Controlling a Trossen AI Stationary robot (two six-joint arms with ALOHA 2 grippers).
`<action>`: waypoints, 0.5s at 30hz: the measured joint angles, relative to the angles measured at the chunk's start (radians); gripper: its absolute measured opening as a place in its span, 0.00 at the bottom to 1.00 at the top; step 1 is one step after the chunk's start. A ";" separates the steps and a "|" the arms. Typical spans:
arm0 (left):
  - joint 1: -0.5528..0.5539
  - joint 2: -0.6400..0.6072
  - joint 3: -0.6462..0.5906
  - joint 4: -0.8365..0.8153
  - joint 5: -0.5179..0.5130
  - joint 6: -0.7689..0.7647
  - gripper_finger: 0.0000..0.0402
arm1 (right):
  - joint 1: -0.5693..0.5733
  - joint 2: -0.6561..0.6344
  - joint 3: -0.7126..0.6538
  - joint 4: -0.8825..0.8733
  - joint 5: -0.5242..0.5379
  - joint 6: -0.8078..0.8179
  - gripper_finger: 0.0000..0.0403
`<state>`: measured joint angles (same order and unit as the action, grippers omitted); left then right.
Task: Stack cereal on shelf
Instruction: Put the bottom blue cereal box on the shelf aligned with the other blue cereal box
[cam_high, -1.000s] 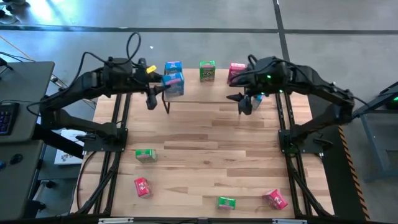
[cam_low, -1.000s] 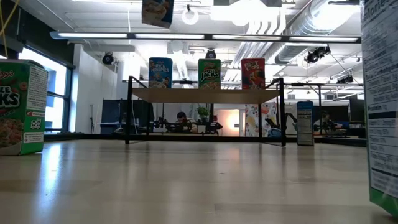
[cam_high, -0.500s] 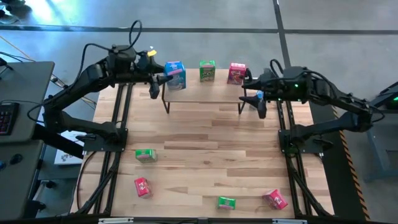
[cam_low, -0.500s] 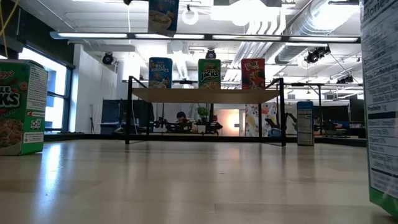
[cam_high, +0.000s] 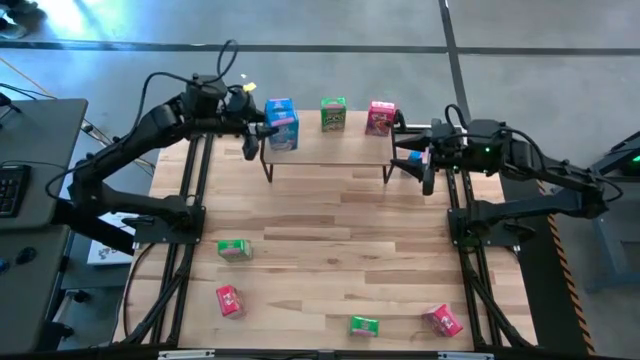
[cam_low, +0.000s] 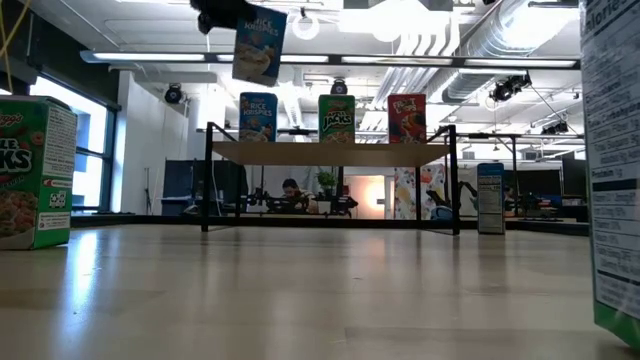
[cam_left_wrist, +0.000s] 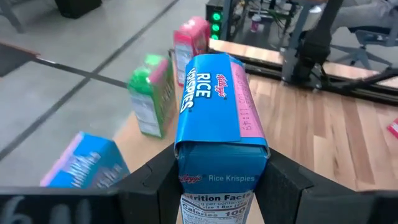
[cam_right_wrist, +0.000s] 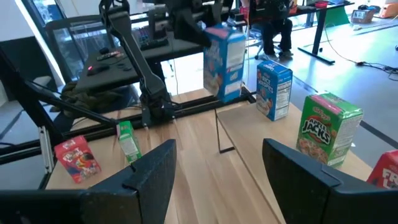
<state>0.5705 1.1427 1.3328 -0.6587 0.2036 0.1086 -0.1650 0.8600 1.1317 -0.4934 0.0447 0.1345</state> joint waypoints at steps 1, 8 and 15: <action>0.000 -0.011 -0.024 0.018 0.002 0.001 0.39 | 0.000 0.000 -0.001 0.001 0.000 0.000 0.58; 0.015 -0.047 -0.170 0.132 0.033 0.024 0.39 | 0.000 0.004 -0.002 -0.002 0.000 -0.003 0.58; 0.087 -0.059 -0.231 0.153 0.127 0.094 0.39 | 0.000 0.004 -0.002 -0.003 0.000 -0.003 0.58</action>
<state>0.6575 1.0840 1.1023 -0.5060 0.3311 0.2023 -0.1650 0.8639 1.1301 -0.4965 0.0451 0.1314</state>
